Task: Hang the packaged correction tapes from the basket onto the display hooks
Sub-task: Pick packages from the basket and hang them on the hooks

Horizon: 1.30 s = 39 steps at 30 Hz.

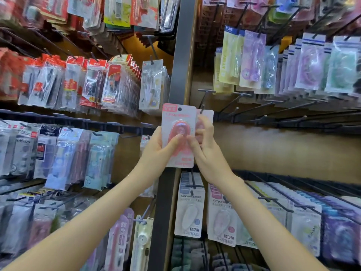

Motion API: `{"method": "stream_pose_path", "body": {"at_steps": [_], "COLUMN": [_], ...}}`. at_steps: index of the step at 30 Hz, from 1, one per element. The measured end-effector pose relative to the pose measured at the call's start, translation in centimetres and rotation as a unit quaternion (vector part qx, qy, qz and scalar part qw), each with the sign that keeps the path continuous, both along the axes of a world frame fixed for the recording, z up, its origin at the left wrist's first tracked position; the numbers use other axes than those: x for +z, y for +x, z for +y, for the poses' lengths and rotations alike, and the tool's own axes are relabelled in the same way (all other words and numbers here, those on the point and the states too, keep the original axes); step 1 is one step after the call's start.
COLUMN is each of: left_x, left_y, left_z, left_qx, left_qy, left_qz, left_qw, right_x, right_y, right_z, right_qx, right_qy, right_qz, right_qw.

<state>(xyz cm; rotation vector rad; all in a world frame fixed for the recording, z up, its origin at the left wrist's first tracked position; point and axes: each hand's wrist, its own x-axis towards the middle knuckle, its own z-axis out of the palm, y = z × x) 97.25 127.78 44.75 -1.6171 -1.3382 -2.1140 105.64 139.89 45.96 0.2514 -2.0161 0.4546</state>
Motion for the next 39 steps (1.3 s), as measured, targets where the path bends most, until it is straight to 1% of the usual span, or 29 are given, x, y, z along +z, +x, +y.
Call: {"method": "stream_pose_path", "body": {"at_steps": [1,3,6,8,11,12,13,15,16,17,19,21,25,29,33,36,39], "left_x": [0.2,0.5,0.9,1.0,1.0,1.1,1.2,1.2,1.1,1.0,0.8,0.7,0.6,0.6,0.6,0.6,0.4], "left_y": [0.2,0.6,1.0,0.8,-0.3,-0.7,-1.2,-2.1,-2.6,-3.0,-3.8,-4.3,-4.6,-4.8,-4.8,-5.2,-5.3], "left_z": [0.4,0.8,0.9,1.0,1.2,1.3,1.4,1.8,2.0,2.2,2.5,2.6,2.7,2.6,2.6,2.6,2.7], "left_qx": [0.001,0.003,0.018,0.080,0.197,0.232,0.278,0.388,0.419,0.432,0.437,0.433,0.374,0.347,0.291,0.310,0.329], "left_qy": [0.002,0.007,0.004,0.007,0.021,0.020,0.015,-0.023,-0.053,-0.078,-0.100,-0.091,-0.070,-0.052,-0.006,-0.020,-0.020], "left_qz": [0.013,0.036,0.058,0.082,0.124,0.152,0.193,0.281,0.307,0.321,0.336,0.344,0.322,0.324,0.309,0.324,0.326], "left_qw": [1.000,0.999,0.998,0.993,0.972,0.960,0.941,0.877,0.853,0.839,0.829,0.828,0.867,0.878,0.905,0.894,0.886], "right_x": [0.1,0.5,1.6,2.3,3.2,3.5,3.7,4.1,4.1,4.1,3.8,3.3,2.5,2.7,3.4,3.4,3.6], "right_y": [0.0,0.1,0.6,1.0,0.9,0.7,0.5,0.2,0.1,0.0,-0.2,-0.5,-0.8,-0.6,-0.7,-0.9,-1.4], "right_z": [-0.2,-0.3,0.2,0.7,1.5,1.7,1.9,2.2,2.2,2.2,2.2,2.2,2.5,2.6,2.7,3.2,3.9], "right_qx": [0.040,0.086,0.129,0.122,0.074,0.063,0.059,0.053,0.050,0.050,0.047,0.044,0.027,0.021,0.012,-0.007,-0.044], "right_qy": [-0.020,-0.056,-0.135,-0.171,-0.185,-0.192,-0.203,-0.227,-0.233,-0.235,-0.232,-0.237,-0.238,-0.221,-0.230,-0.249,-0.238], "right_qz": [-0.010,-0.013,-0.047,-0.045,-0.022,-0.018,-0.016,-0.015,-0.015,-0.015,-0.016,-0.016,0.003,0.024,0.047,0.044,0.011], "right_qw": [0.999,0.995,0.981,0.977,0.980,0.979,0.977,0.972,0.971,0.971,0.971,0.970,0.971,0.975,0.972,0.968,0.970]}}
